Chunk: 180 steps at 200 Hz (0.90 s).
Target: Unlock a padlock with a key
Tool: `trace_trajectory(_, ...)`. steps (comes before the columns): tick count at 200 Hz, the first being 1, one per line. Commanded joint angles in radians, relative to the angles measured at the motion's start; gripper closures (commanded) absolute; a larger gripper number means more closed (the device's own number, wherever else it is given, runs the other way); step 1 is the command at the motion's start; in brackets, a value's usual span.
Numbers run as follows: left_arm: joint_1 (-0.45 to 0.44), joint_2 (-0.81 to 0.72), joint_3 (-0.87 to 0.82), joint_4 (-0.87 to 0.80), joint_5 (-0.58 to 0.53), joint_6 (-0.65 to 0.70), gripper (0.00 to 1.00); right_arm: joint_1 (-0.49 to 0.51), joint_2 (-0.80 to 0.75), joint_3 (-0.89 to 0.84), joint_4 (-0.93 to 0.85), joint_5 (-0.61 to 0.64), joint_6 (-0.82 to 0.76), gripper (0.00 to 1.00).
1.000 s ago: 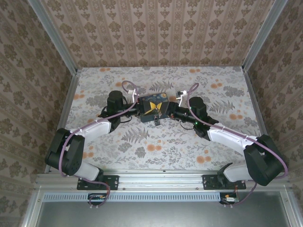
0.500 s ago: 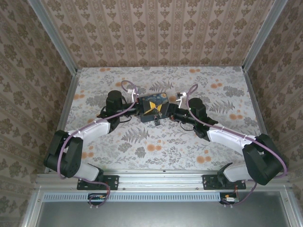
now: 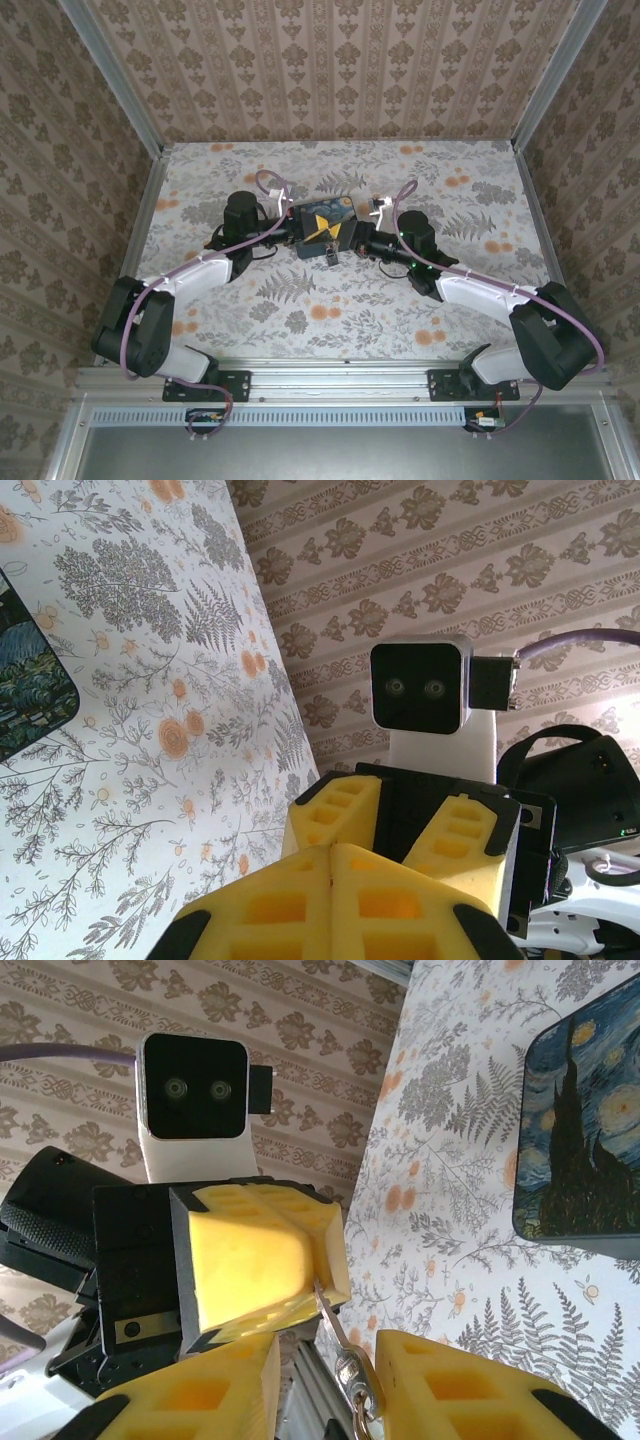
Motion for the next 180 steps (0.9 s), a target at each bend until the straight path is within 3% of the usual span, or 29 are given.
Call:
trace_trajectory(1,0.003,-0.023,0.015,0.031,-0.008,-0.012,1.0,0.005,0.011,-0.019,0.057,-0.018,0.022,0.68)
trace_trajectory(80,0.006,-0.029,0.017,0.051,-0.014,-0.028,1.0,0.005,0.067,-0.059,0.21,-0.005,0.094,0.76)
trace_trajectory(180,0.005,-0.024,0.005,0.062,-0.01,-0.031,1.0,0.005,0.035,-0.076,0.253,0.017,0.075,0.89)
